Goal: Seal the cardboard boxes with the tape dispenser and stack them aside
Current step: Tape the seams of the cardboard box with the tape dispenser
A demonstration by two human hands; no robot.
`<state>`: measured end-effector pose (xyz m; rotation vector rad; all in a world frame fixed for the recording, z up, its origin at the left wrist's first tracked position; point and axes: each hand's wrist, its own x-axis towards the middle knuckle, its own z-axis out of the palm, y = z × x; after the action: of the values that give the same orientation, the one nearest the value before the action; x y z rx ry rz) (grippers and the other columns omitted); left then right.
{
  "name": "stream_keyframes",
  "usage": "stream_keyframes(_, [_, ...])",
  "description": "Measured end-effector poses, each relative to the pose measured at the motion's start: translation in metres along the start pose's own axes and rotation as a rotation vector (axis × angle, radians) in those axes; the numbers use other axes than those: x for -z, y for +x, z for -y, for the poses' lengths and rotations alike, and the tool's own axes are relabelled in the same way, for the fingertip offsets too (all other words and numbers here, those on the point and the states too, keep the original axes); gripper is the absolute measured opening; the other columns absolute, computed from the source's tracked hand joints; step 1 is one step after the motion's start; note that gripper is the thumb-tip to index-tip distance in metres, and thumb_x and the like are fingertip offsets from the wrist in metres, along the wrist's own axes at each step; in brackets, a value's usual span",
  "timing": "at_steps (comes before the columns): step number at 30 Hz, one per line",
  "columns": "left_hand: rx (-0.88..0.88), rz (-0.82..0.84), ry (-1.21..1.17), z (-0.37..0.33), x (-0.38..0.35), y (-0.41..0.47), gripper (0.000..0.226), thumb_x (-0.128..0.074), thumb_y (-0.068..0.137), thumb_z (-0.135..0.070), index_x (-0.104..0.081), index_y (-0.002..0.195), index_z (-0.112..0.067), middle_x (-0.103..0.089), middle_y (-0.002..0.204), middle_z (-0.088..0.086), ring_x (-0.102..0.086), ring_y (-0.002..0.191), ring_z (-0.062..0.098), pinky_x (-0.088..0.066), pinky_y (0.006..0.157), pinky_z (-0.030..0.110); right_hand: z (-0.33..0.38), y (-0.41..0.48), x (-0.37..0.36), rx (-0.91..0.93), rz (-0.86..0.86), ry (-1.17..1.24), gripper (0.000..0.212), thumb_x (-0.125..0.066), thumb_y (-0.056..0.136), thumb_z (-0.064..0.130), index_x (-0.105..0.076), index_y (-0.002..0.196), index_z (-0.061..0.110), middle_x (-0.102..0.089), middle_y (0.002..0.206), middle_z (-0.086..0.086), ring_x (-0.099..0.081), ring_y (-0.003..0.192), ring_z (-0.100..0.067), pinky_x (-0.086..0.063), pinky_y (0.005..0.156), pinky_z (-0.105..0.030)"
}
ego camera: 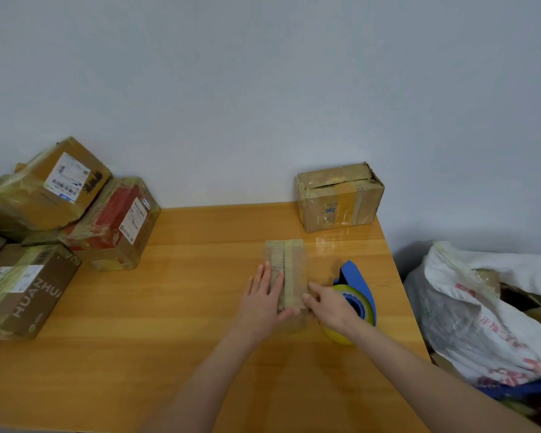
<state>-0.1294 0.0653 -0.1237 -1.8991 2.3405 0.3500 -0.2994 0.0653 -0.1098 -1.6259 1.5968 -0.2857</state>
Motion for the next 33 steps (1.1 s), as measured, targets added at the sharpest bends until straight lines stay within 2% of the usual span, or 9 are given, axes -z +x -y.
stream_keyframes(5, [-0.067, -0.057, 0.056, -0.006, -0.007, -0.004, 0.087, -0.020, 0.091, -0.069, 0.008, 0.152, -0.014, 0.017, 0.159, 0.009, 0.017, 0.147, 0.022, 0.007, 0.118, 0.035, -0.039, 0.000, 0.033, -0.170, -0.305, -0.073, 0.050, -0.059, 0.094, 0.041, -0.046, 0.139, 0.026, -0.050, 0.132, -0.004, -0.056, 0.110, -0.020, -0.048, 0.083, -0.031])
stream_keyframes(7, [-0.076, -0.060, 0.062, -0.007, -0.007, -0.003, 0.085, -0.022, 0.092, -0.067, 0.007, 0.153, -0.015, 0.017, 0.159, 0.009, 0.016, 0.147, 0.021, 0.007, 0.118, 0.034, -0.070, -0.002, 0.045, -0.295, -0.273, -0.074, 0.063, -0.063, 0.090, 0.045, -0.039, 0.143, 0.020, -0.047, 0.136, -0.008, -0.053, 0.116, -0.024, -0.048, 0.084, -0.033])
stream_keyframes(9, [-0.071, -0.090, 0.045, -0.007, -0.007, -0.005, 0.084, -0.025, 0.093, -0.066, 0.005, 0.153, -0.016, 0.015, 0.159, 0.008, 0.013, 0.147, 0.020, 0.006, 0.118, 0.033, -0.095, -0.002, 0.046, -0.373, -0.108, -0.047, 0.066, -0.065, 0.089, 0.046, -0.041, 0.140, 0.012, -0.058, 0.121, -0.008, -0.060, 0.101, -0.021, -0.048, 0.072, -0.029])
stream_keyframes(13, [-0.031, -0.166, 0.028, -0.015, -0.013, -0.013, 0.080, -0.025, 0.095, -0.063, 0.001, 0.153, -0.015, 0.009, 0.160, 0.008, 0.008, 0.148, 0.019, 0.003, 0.119, 0.033, -0.108, 0.005, 0.031, -0.427, -0.029, 0.186, 0.029, -0.067, 0.089, 0.039, -0.060, 0.096, 0.012, -0.058, 0.065, -0.004, -0.054, 0.054, -0.018, -0.045, 0.052, -0.030])
stream_keyframes(15, [-0.029, -0.178, 0.011, -0.016, -0.013, -0.014, 0.080, -0.028, 0.095, -0.062, -0.001, 0.154, -0.016, 0.007, 0.161, 0.007, 0.007, 0.148, 0.018, 0.001, 0.120, 0.033, -0.102, 0.009, 0.030, -0.413, -0.045, 0.132, 0.022, -0.066, 0.089, 0.034, -0.055, 0.082, 0.017, -0.052, 0.059, -0.003, -0.050, 0.051, -0.019, -0.041, 0.050, -0.030])
stream_keyframes(20, [-0.064, -0.182, -0.159, 0.000, -0.005, -0.014, 0.086, -0.050, 0.090, -0.058, -0.007, 0.154, -0.020, 0.000, 0.161, -0.006, 0.001, 0.147, 0.008, -0.006, 0.116, 0.023, -0.080, 0.017, 0.037, -0.451, -0.116, 0.156, 0.041, -0.073, 0.076, 0.018, -0.037, 0.055, 0.015, -0.032, 0.041, 0.005, -0.029, 0.036, -0.012, -0.023, 0.040, -0.024])
stream_keyframes(26, [-0.053, -0.246, -0.179, -0.008, -0.005, -0.015, 0.082, -0.057, 0.089, -0.051, -0.015, 0.153, -0.020, -0.011, 0.160, -0.006, -0.006, 0.147, 0.007, -0.005, 0.115, 0.021, -0.052, 0.015, 0.028, -0.455, -0.071, 0.522, 0.031, -0.081, 0.076, 0.027, -0.050, 0.077, 0.019, -0.057, 0.086, 0.000, -0.057, 0.075, -0.014, -0.041, 0.054, -0.028])
stream_keyframes(31, [-0.040, -0.231, -0.193, -0.007, -0.003, -0.015, 0.081, -0.057, 0.090, -0.051, -0.018, 0.153, -0.018, -0.014, 0.160, -0.005, -0.008, 0.147, 0.007, -0.007, 0.117, 0.021, -0.050, 0.011, 0.070, -0.268, -0.118, 0.399, 0.026, -0.081, 0.072, 0.018, -0.057, 0.081, 0.013, -0.057, 0.076, -0.003, -0.054, 0.062, -0.014, -0.042, 0.052, -0.023])
stream_keyframes(33, [-0.034, -0.242, -0.188, -0.010, -0.004, -0.015, 0.080, -0.056, 0.090, -0.051, -0.018, 0.153, -0.018, -0.014, 0.160, -0.005, -0.007, 0.147, 0.008, -0.007, 0.117, 0.021, -0.047, 0.006, 0.091, -0.229, -0.156, 0.457, 0.030, -0.084, 0.072, 0.021, -0.060, 0.090, 0.013, -0.061, 0.082, -0.003, -0.058, 0.070, -0.015, -0.044, 0.057, -0.024])
